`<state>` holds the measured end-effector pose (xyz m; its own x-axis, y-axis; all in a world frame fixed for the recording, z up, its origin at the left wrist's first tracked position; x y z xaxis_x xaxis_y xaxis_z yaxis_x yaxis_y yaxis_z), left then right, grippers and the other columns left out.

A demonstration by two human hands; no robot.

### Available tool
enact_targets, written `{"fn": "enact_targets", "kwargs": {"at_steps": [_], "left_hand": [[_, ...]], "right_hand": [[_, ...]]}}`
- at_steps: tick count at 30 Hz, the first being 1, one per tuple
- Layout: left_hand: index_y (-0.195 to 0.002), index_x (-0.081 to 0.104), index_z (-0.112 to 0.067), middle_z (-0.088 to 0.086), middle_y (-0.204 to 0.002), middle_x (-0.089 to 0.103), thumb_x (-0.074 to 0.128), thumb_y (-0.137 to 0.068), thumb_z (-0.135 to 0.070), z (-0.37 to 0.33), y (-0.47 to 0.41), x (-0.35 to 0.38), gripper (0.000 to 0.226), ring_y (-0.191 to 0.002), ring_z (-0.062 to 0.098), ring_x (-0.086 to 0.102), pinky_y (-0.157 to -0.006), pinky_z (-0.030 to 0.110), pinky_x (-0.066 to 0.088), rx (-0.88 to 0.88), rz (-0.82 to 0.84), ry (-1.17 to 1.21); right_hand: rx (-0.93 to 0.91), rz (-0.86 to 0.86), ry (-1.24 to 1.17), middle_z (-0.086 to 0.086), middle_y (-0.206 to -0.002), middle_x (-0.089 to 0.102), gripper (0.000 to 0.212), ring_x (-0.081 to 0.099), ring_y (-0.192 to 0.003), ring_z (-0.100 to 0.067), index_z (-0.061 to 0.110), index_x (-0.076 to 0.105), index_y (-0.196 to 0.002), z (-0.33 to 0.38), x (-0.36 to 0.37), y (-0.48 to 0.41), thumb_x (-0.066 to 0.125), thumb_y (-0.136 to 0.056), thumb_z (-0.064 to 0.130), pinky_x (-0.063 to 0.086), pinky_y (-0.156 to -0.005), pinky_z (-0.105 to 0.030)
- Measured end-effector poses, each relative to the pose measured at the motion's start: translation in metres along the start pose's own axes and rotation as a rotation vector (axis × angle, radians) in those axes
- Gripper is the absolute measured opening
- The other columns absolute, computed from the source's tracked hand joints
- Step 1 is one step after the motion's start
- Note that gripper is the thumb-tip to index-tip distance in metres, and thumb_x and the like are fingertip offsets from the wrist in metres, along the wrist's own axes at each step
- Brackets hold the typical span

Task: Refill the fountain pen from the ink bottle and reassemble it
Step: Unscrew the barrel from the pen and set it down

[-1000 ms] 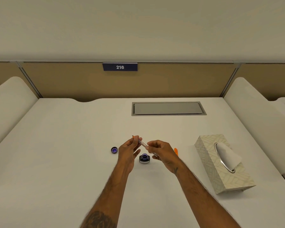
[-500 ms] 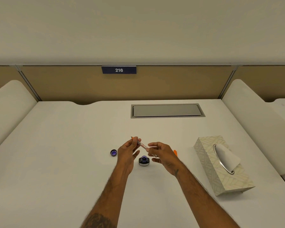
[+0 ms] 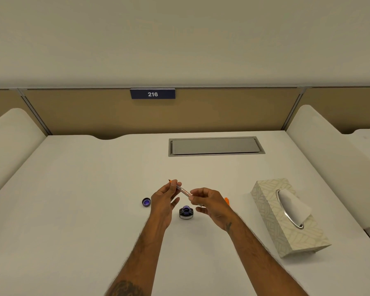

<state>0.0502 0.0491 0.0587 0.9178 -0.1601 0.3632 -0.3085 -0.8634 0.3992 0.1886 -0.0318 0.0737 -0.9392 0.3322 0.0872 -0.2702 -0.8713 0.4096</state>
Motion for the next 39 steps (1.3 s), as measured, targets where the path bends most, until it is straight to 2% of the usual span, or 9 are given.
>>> {"fn": "enact_targets", "kwargs": {"at_steps": [2, 5, 9, 13, 19, 23, 29, 35, 39], "left_hand": [[-0.102, 0.071, -0.015, 0.003, -0.101, 0.074, 0.059, -0.094, -0.023, 0.000, 0.000, 0.001, 0.017, -0.107, 0.021, 0.065, -0.092, 0.038, 0.045, -0.002, 0.001, 0.002], [-0.101, 0.071, -0.015, 0.002, -0.099, 0.075, 0.059, -0.094, -0.023, -0.001, -0.001, 0.002, 0.016, -0.106, 0.020, 0.065, -0.093, 0.038, 0.045, -0.003, 0.004, 0.004], [-0.102, 0.071, -0.015, 0.002, -0.100, 0.075, 0.060, -0.094, -0.022, -0.002, -0.002, 0.002, 0.016, -0.105, 0.019, 0.066, -0.094, 0.038, 0.046, -0.002, 0.006, -0.005], [-0.101, 0.071, -0.016, 0.002, -0.100, 0.074, 0.059, -0.094, -0.021, -0.003, -0.002, 0.001, 0.015, -0.105, 0.019, 0.066, -0.096, 0.039, 0.045, -0.001, 0.004, 0.002], [-0.101, 0.071, -0.015, 0.003, -0.100, 0.074, 0.059, -0.094, -0.021, -0.004, -0.001, 0.004, 0.015, -0.106, 0.020, 0.066, -0.095, 0.039, 0.045, -0.003, 0.003, 0.006], [-0.100, 0.071, -0.016, 0.003, -0.099, 0.074, 0.059, -0.094, -0.021, -0.005, 0.000, 0.005, 0.015, -0.104, 0.020, 0.065, -0.097, 0.040, 0.045, 0.003, 0.002, 0.000], [-0.102, 0.071, -0.014, 0.003, -0.100, 0.074, 0.060, -0.093, -0.022, -0.007, -0.001, 0.003, 0.015, -0.105, 0.020, 0.065, -0.095, 0.039, 0.045, 0.002, -0.013, 0.005], [-0.115, 0.067, -0.006, 0.005, -0.104, 0.073, 0.063, -0.092, -0.022, -0.016, -0.007, -0.002, 0.028, -0.107, 0.021, 0.065, -0.094, 0.039, 0.046, 0.018, -0.061, 0.028], [-0.116, 0.067, -0.007, 0.004, -0.102, 0.072, 0.063, -0.092, -0.023, -0.020, -0.011, -0.008, 0.029, -0.107, 0.020, 0.065, -0.094, 0.038, 0.045, 0.030, -0.094, 0.051]], "right_hand": [[0.026, 0.006, -0.025, -0.008, -0.110, 0.070, 0.024, 0.069, -0.098, -0.021, 0.011, 0.069, -0.108, -0.001, 0.002, 0.000, 0.066, -0.090, 0.027, 0.055, -0.076, -0.028], [0.095, -0.004, -0.058, -0.011, -0.103, 0.073, 0.036, 0.071, -0.088, -0.021, 0.007, 0.068, -0.109, -0.003, 0.003, -0.002, 0.056, -0.096, 0.037, 0.058, -0.078, -0.032], [0.060, -0.003, -0.051, -0.012, -0.094, 0.072, 0.023, 0.069, -0.078, -0.017, 0.006, 0.069, -0.105, -0.004, 0.003, -0.003, 0.057, -0.097, 0.023, 0.057, -0.073, -0.029], [0.016, -0.002, 0.002, -0.007, -0.098, 0.069, 0.022, 0.066, -0.092, -0.020, 0.011, 0.069, -0.110, 0.001, 0.003, -0.004, 0.068, -0.088, 0.017, 0.053, -0.074, -0.027], [0.063, -0.007, -0.057, -0.011, -0.106, 0.072, 0.034, 0.070, -0.091, -0.021, 0.007, 0.069, -0.111, 0.001, 0.004, -0.004, 0.057, -0.095, 0.035, 0.057, -0.076, -0.030], [0.047, -0.002, -0.023, -0.011, -0.095, 0.072, 0.025, 0.069, -0.080, -0.017, 0.005, 0.070, -0.105, 0.001, 0.005, -0.005, 0.058, -0.096, 0.025, 0.056, -0.070, -0.026], [-0.003, 0.003, 0.055, -0.007, -0.101, 0.070, 0.018, 0.065, -0.095, -0.020, 0.013, 0.072, -0.104, 0.002, 0.002, -0.002, 0.071, -0.086, 0.014, 0.054, -0.083, -0.030], [0.020, -0.008, 0.098, 0.004, -0.090, 0.071, 0.016, 0.065, -0.088, -0.011, 0.018, 0.072, -0.104, -0.008, -0.011, 0.006, 0.070, -0.088, 0.017, 0.052, -0.085, -0.033], [0.049, -0.053, 0.120, 0.001, -0.096, 0.071, 0.017, 0.064, -0.089, -0.012, 0.016, 0.072, -0.106, -0.024, -0.027, 0.005, 0.067, -0.090, 0.020, 0.050, -0.077, -0.028]]}}
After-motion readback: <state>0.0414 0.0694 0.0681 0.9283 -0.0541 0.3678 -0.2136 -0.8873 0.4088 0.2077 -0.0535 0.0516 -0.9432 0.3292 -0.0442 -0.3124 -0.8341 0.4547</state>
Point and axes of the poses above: each hand's wrist, its own y-axis away from the middle knuckle, its own x-axis out of the palm, z = x × y, the point moved 3 cm from there along -y, towards the middle knuckle
